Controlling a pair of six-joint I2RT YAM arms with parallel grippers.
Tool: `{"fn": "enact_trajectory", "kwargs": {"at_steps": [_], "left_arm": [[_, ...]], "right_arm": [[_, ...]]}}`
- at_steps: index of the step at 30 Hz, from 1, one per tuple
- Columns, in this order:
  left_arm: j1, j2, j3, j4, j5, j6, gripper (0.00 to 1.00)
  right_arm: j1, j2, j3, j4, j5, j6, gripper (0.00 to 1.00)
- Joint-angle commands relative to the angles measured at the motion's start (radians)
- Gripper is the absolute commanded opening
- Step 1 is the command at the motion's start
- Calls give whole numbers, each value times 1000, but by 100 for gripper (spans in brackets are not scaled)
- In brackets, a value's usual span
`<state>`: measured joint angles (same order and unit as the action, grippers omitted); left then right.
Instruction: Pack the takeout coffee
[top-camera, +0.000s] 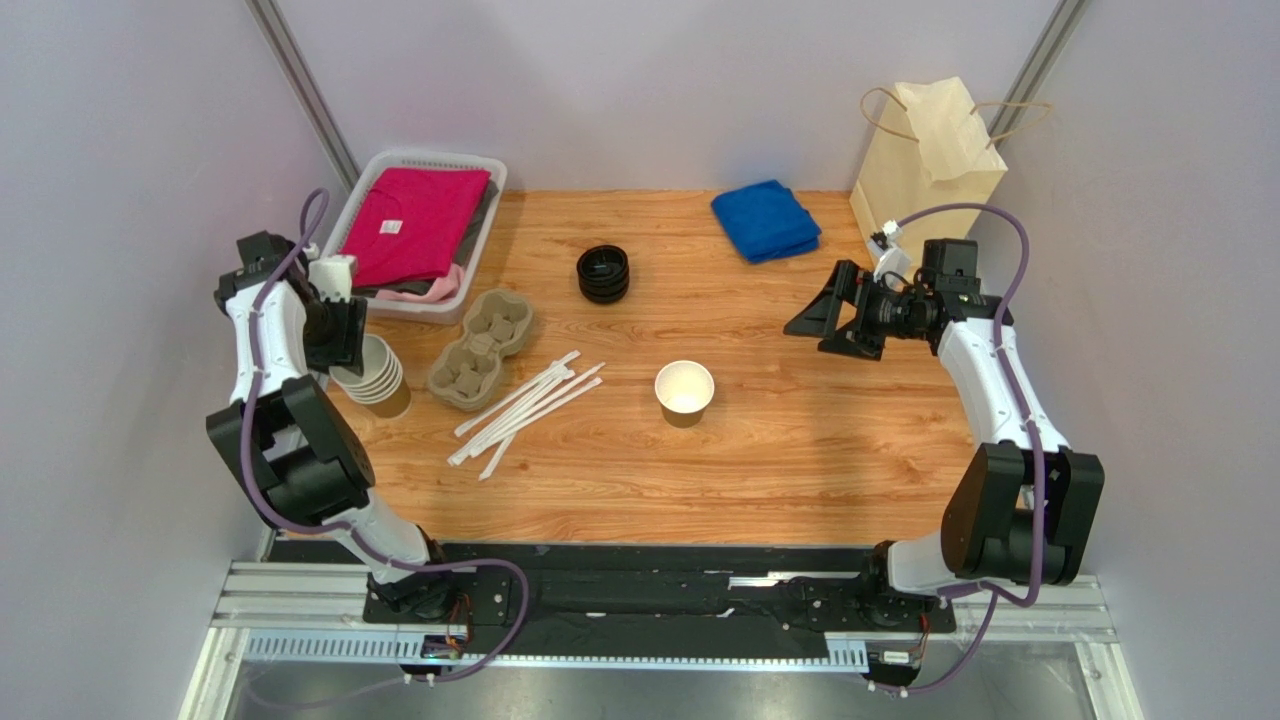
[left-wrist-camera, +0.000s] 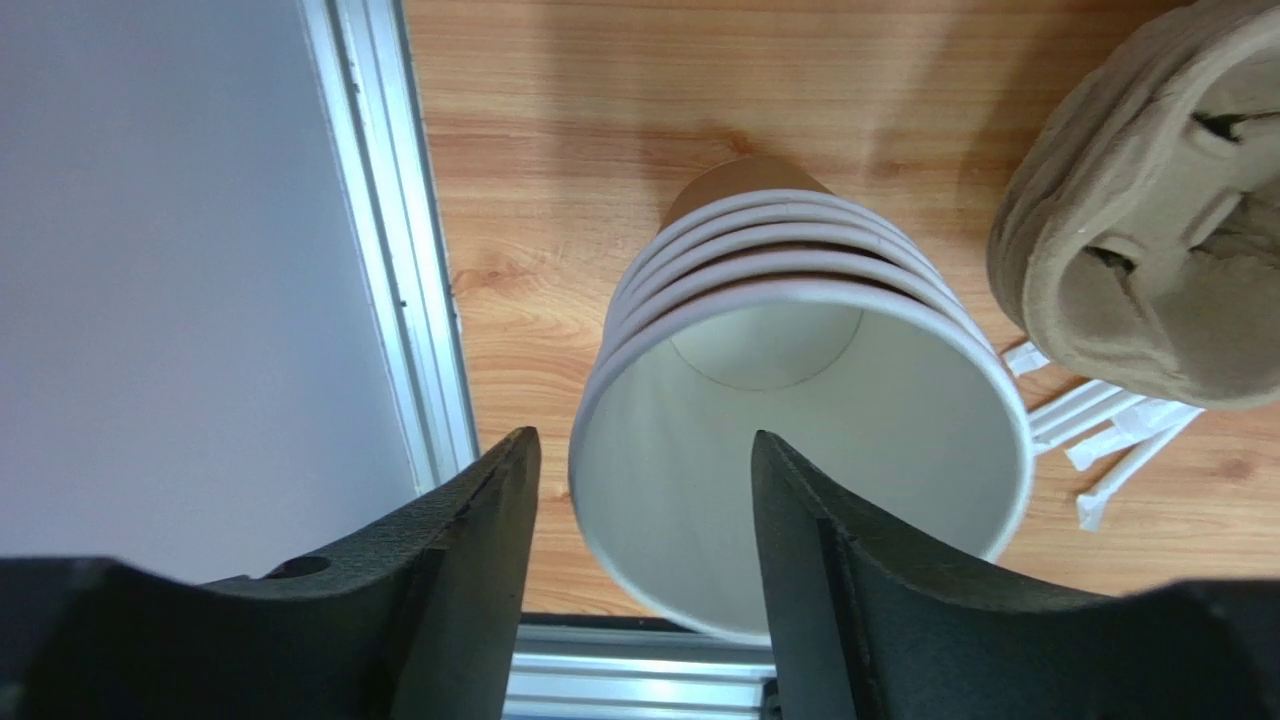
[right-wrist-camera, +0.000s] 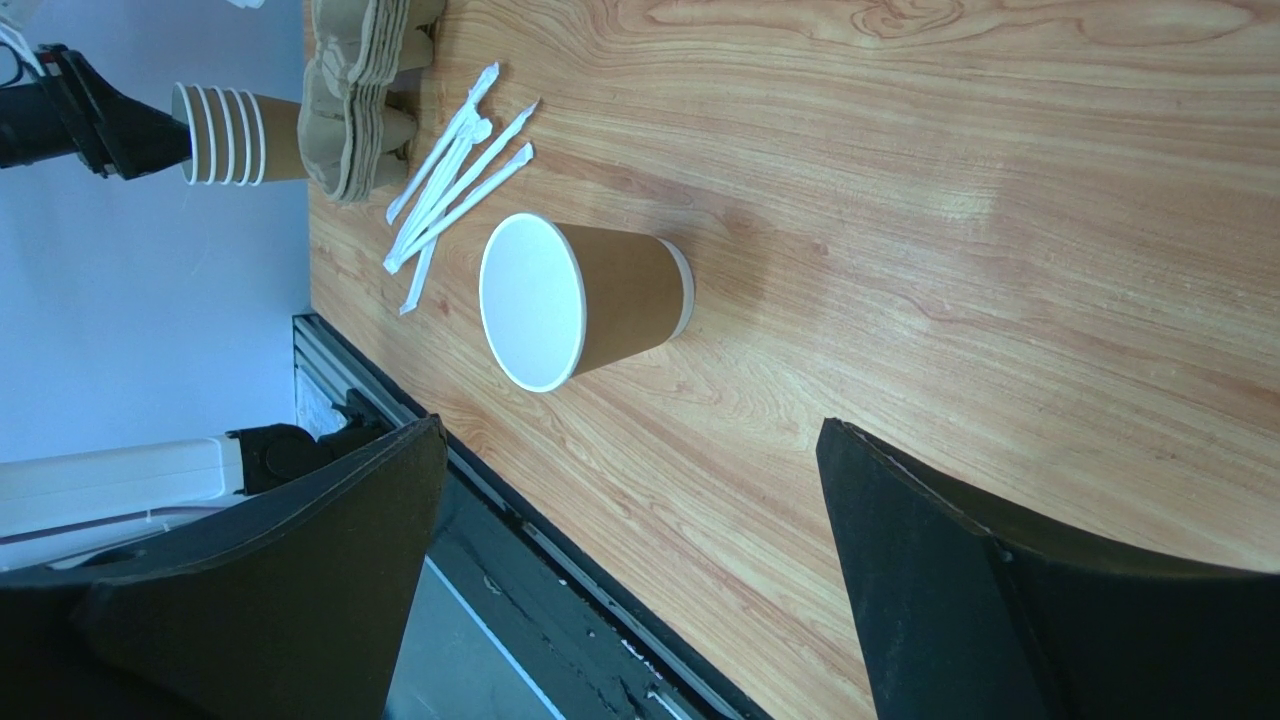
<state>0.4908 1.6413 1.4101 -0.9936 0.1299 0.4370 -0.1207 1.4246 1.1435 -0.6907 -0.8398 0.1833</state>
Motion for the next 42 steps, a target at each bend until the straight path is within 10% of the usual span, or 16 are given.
{"fn": "enact_trajectory", "kwargs": {"at_steps": [1,7,22,31,42], "left_arm": [[8,-81,122,-71,13,6,64],[-18,-110,478,-144,79,52,83],[-834,323,762,25,82,-84,76],[-917,682,1023,88,-18,-236,70],[-929,753,1001,151,-49,-236,59]], "right_arm": [[4,-26,15,23,-21,-5,100],[4,-32,32,22,-10,-22,100],[4,19,134,43,41,9,100],[4,33,150,29,50,10,100],[4,63,148,37,41,18,99]]}}
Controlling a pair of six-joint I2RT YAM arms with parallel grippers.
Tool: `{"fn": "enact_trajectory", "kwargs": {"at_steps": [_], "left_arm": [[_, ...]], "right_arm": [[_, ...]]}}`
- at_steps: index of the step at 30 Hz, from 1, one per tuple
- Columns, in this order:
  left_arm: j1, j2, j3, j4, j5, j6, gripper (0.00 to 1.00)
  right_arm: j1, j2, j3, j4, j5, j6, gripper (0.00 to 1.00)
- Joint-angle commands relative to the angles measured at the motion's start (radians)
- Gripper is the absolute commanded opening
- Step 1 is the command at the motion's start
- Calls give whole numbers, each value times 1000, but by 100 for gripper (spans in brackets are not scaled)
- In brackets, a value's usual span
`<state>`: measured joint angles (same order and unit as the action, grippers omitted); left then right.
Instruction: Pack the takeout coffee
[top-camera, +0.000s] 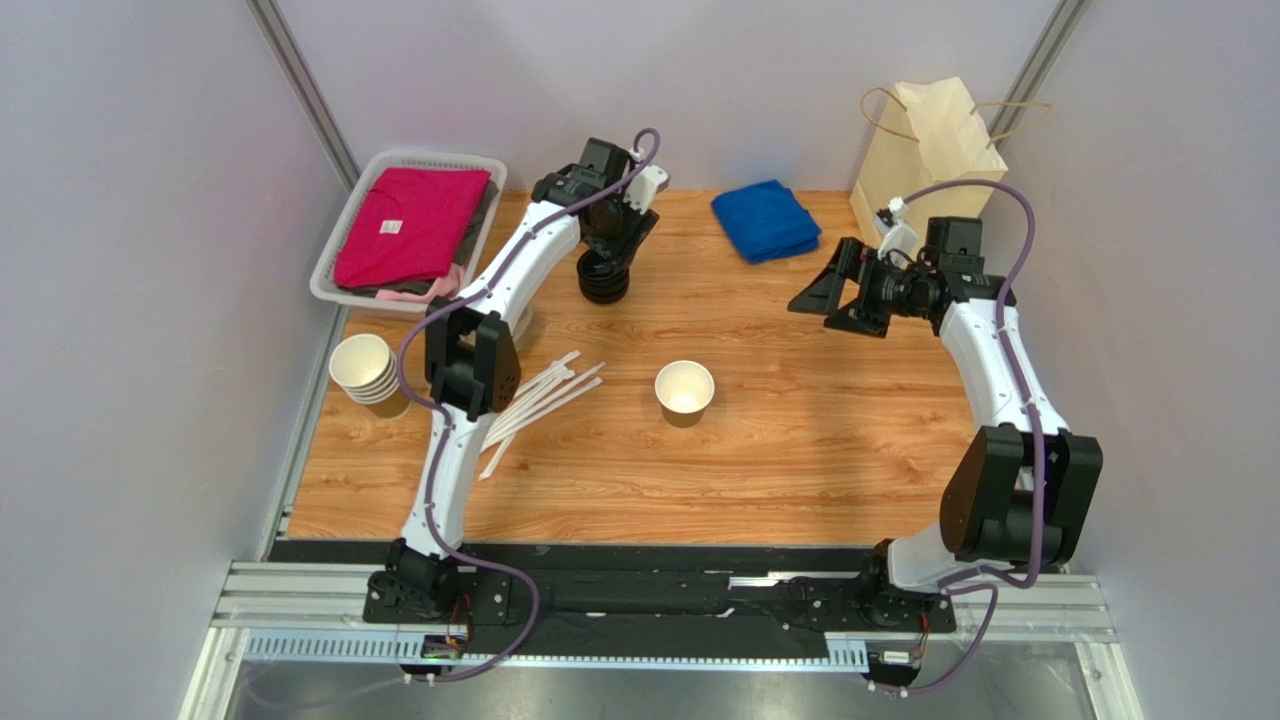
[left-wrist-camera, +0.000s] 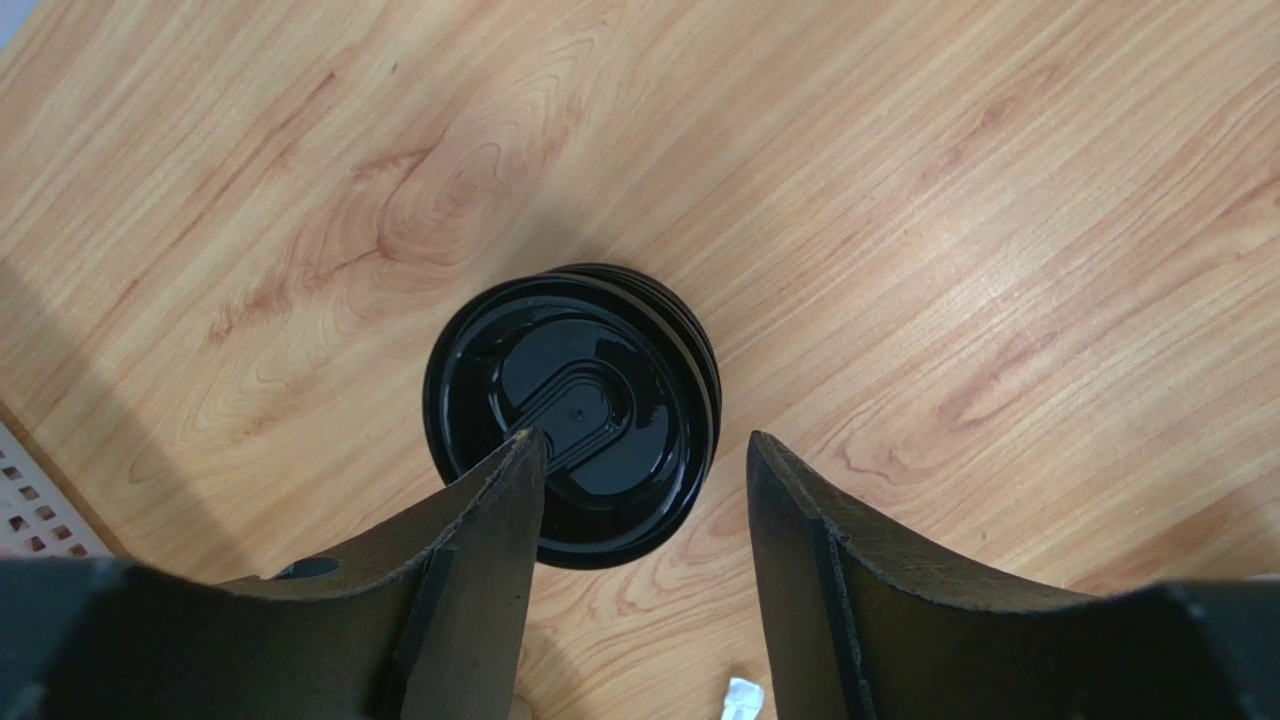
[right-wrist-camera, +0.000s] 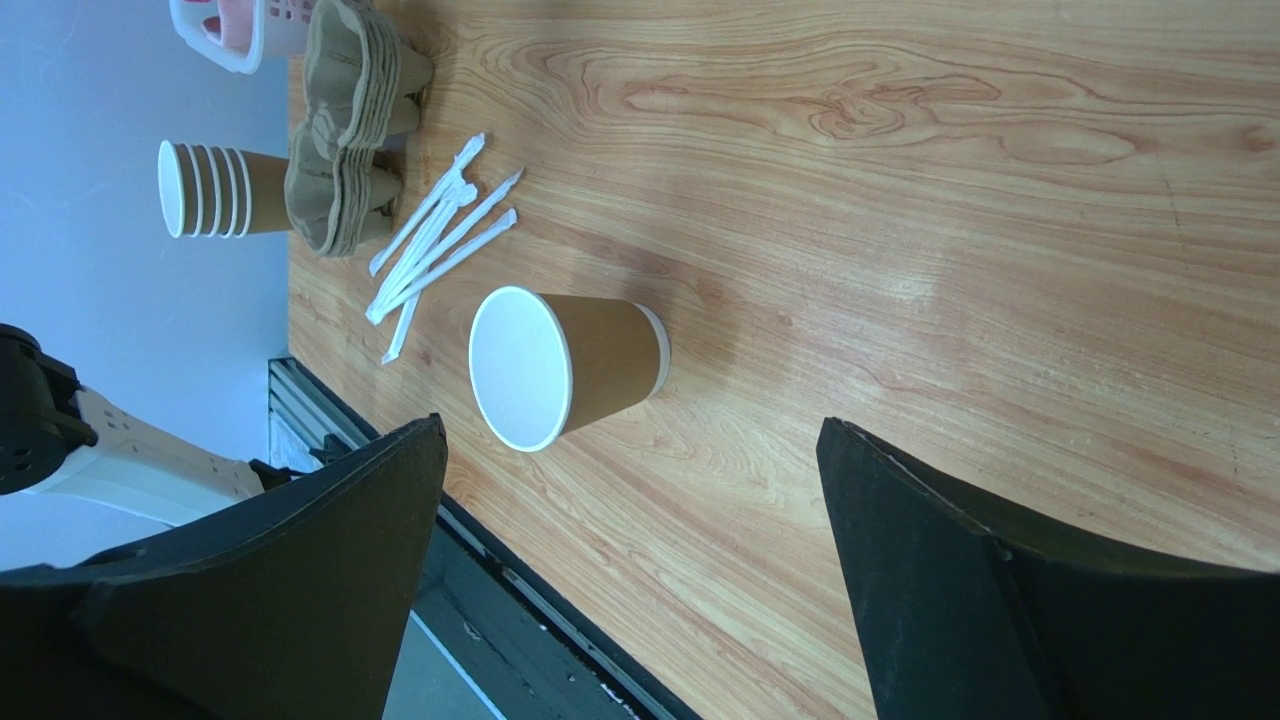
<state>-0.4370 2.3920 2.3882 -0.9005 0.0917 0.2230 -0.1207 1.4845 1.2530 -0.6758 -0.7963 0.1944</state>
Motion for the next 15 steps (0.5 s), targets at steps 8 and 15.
{"fn": "enact_trajectory", "kwargs": {"at_steps": [8,15], "left_arm": [[-2,27,23,54,23,-30,55],[-3,64,25,38,45,-24,50]], "right_arm": [[4,10,34,28,3,7,99],[4,17,29,33,3,10,99]]}}
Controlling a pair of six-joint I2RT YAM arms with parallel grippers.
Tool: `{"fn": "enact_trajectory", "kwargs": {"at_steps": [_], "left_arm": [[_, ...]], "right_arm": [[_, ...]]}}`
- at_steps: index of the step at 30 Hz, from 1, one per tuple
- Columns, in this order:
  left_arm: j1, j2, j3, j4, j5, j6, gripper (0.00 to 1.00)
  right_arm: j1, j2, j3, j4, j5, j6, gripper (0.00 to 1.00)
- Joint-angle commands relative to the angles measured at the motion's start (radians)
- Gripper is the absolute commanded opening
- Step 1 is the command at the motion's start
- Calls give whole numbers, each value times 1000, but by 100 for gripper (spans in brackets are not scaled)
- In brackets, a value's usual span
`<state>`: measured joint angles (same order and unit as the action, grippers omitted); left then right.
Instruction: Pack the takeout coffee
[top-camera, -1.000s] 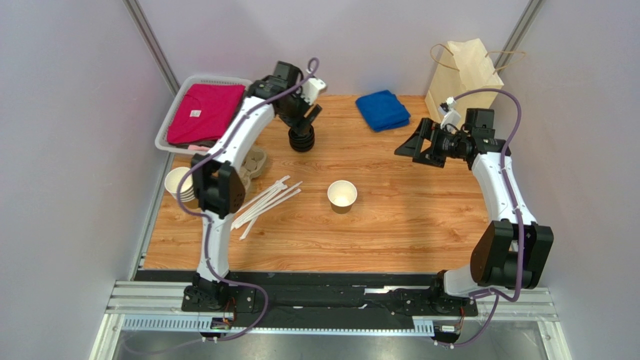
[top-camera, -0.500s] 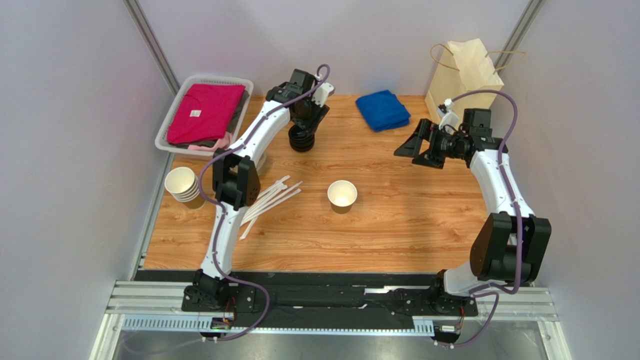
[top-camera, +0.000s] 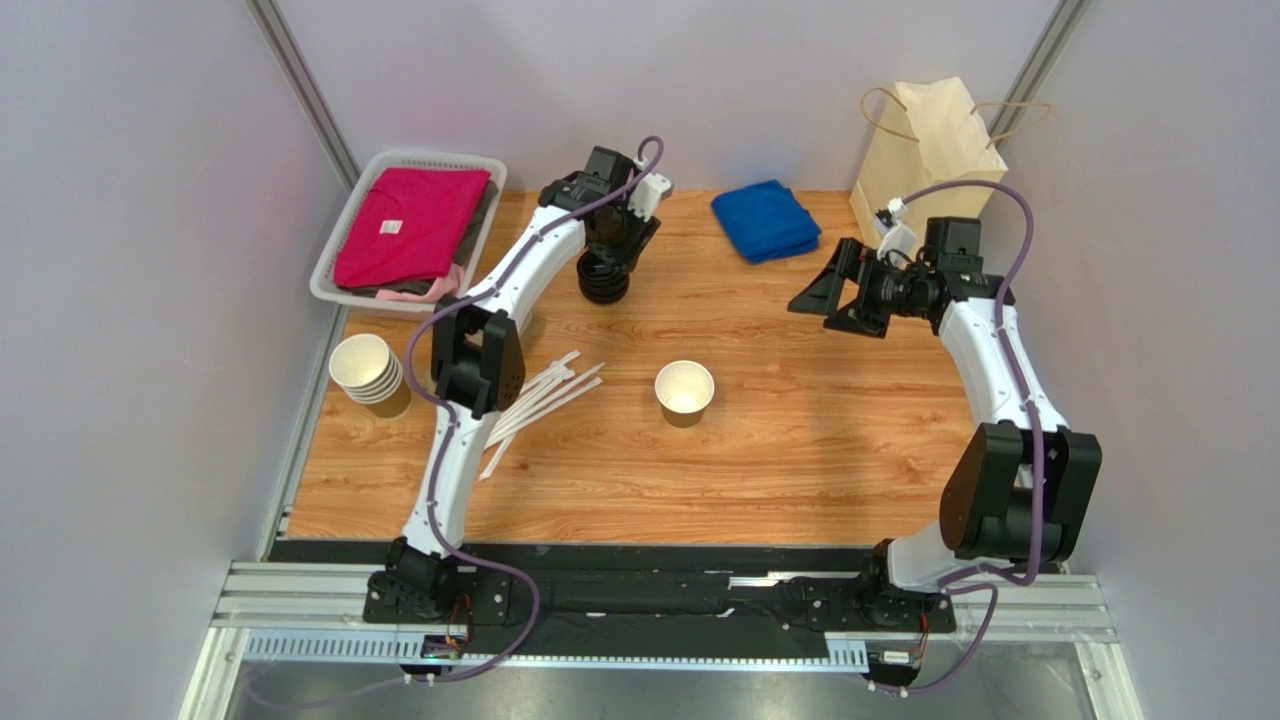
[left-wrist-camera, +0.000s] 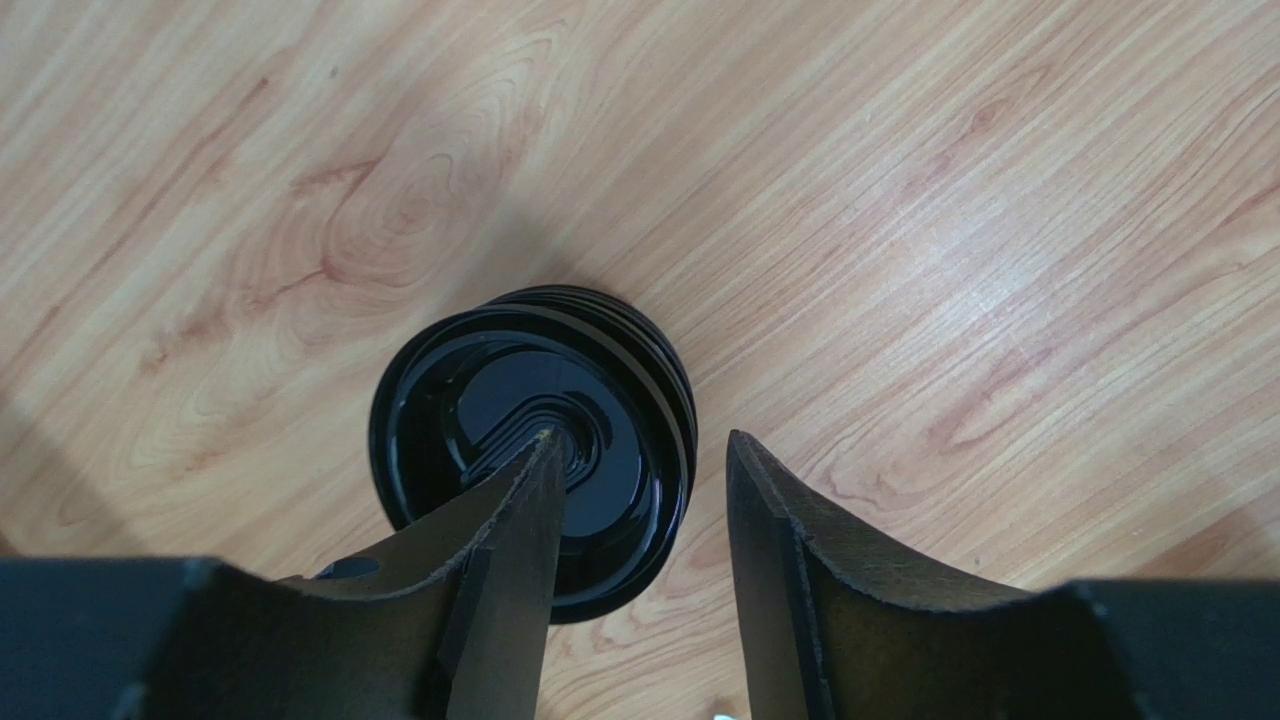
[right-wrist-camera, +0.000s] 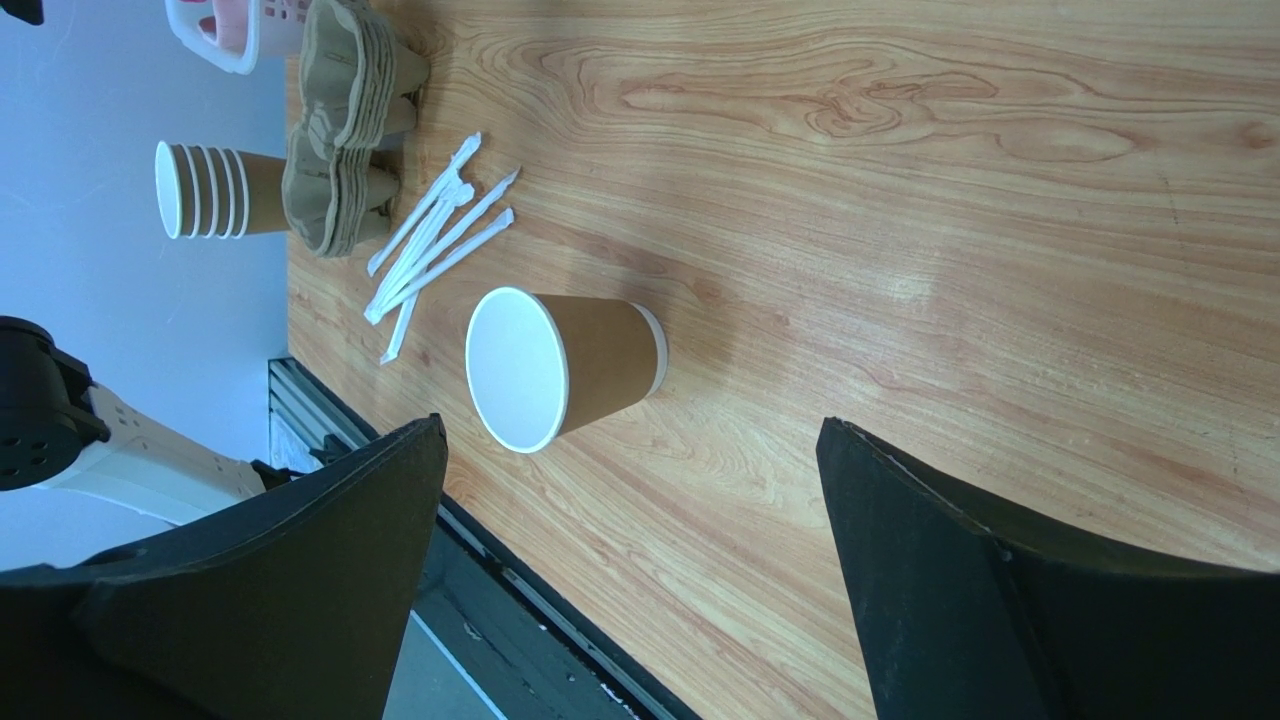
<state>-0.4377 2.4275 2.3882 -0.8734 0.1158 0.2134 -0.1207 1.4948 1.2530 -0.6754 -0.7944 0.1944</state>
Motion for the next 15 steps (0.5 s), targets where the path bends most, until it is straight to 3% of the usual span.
{"fn": "enact_trajectory", "kwargs": {"at_steps": [1,8,15], "left_arm": [[-3,30,23,11,19,-14,48],[-3,41,29,14,7,-17,35],[-3,21,31,13,2,-19,12]], "right_arm": [[4,7,29,36,1,11,99],[4,10,23,42,0,13,99],[6,10,22,43,-3,14,99]]}}
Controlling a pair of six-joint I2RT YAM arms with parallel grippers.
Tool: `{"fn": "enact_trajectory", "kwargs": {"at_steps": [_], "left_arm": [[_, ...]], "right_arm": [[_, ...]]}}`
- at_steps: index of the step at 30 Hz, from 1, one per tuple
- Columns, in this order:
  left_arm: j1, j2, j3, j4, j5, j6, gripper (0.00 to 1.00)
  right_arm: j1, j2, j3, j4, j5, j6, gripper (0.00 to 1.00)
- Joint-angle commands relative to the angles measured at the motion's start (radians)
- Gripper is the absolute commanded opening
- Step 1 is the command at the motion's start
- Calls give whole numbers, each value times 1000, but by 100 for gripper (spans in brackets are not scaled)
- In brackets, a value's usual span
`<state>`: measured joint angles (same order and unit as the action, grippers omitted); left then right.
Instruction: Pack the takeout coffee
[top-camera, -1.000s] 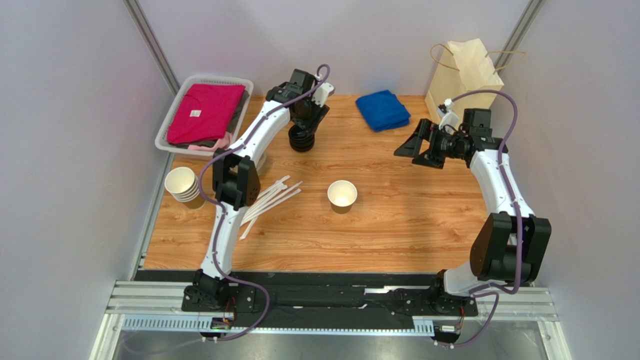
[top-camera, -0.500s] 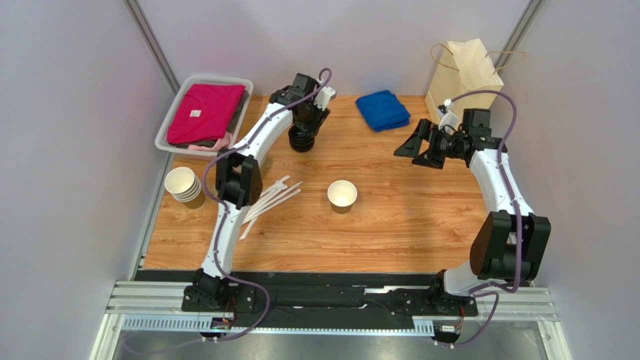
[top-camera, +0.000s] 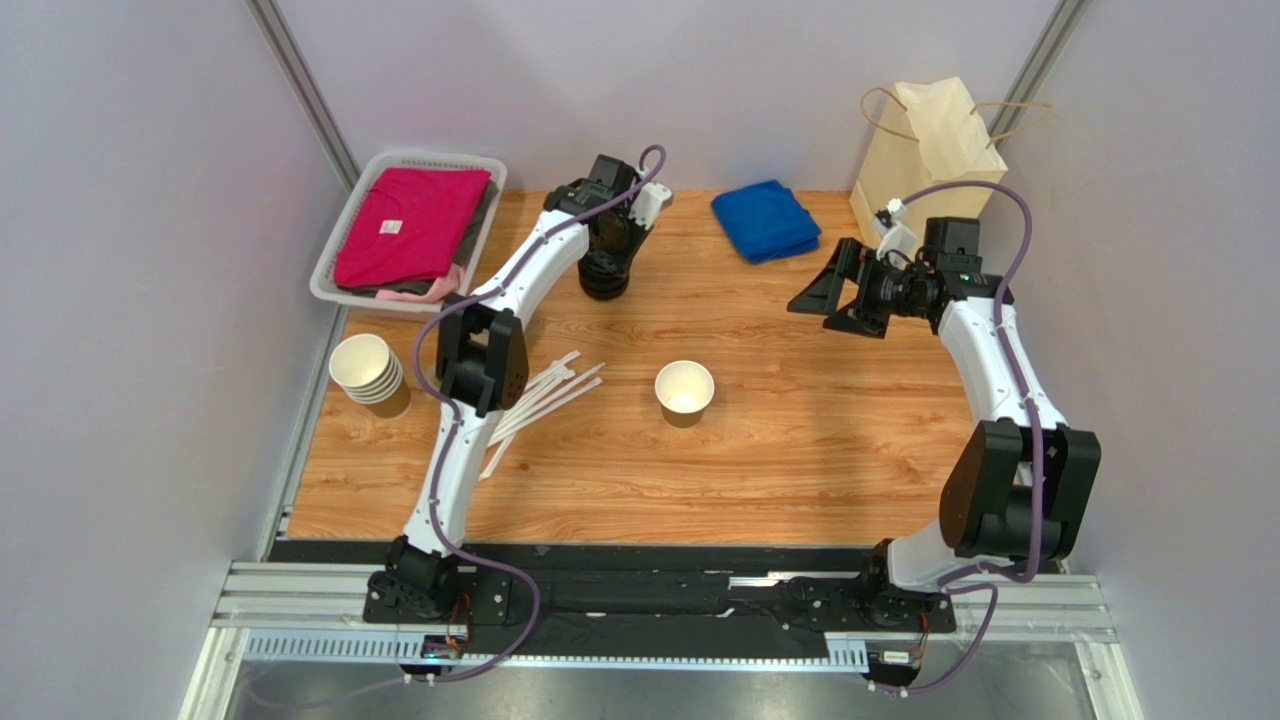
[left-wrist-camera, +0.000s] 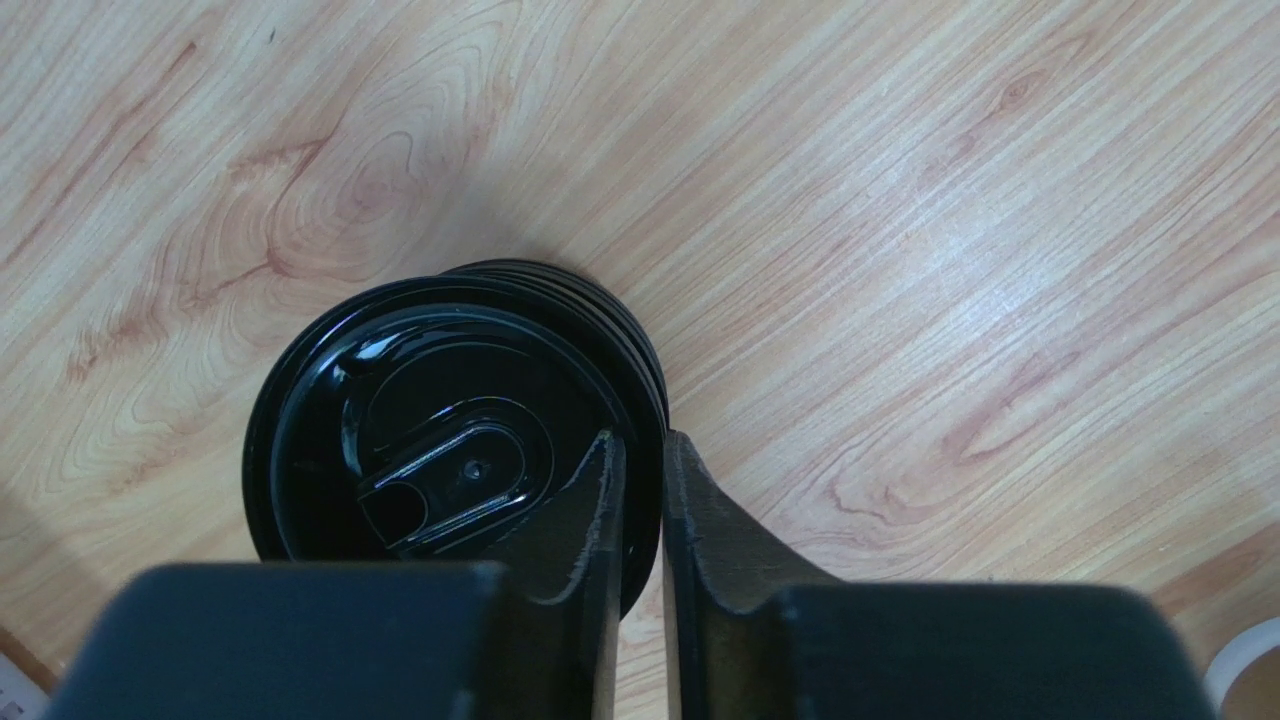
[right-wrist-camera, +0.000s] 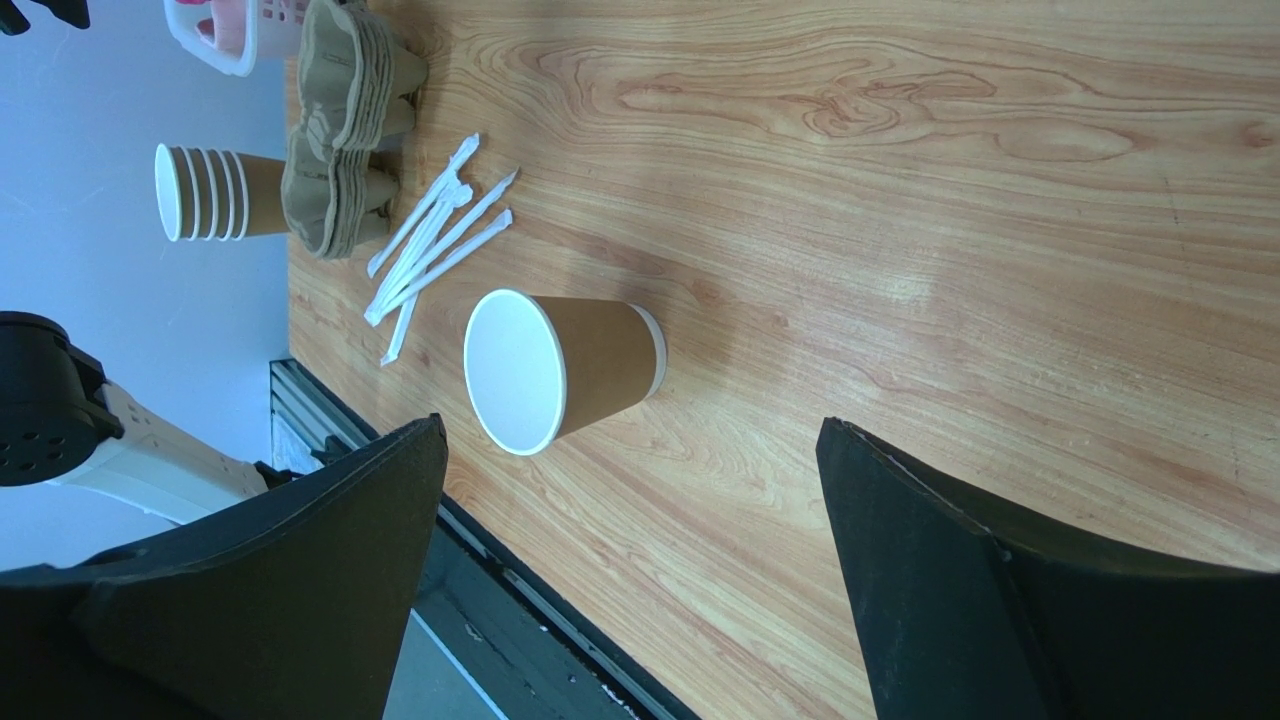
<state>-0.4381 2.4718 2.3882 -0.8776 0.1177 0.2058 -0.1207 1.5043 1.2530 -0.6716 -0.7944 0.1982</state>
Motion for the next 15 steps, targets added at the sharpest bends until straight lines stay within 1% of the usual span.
{"fn": "enact_trajectory", "kwargs": {"at_steps": [1,2,3,5,11,15], "left_arm": [[-2,-30,31,16,0,-13,10],[-2,-43,29,14,2,-13,7],[-2,-50,28,11,2,-13,2],[-2,-77,25,8,0,-14,0],[-4,-172,8,-9,17,-8,0],[-4,-234,8,-32,46,1,0]], "right_arm": [[6,0,22,41,-3,9,99],[6,0,22,43,-5,12,99],[6,-1,23,43,-6,12,99],[7,-3,23,44,-9,12,99],[9,-7,31,40,-17,7,99],[9,2,65,8,-19,-17,98]]}}
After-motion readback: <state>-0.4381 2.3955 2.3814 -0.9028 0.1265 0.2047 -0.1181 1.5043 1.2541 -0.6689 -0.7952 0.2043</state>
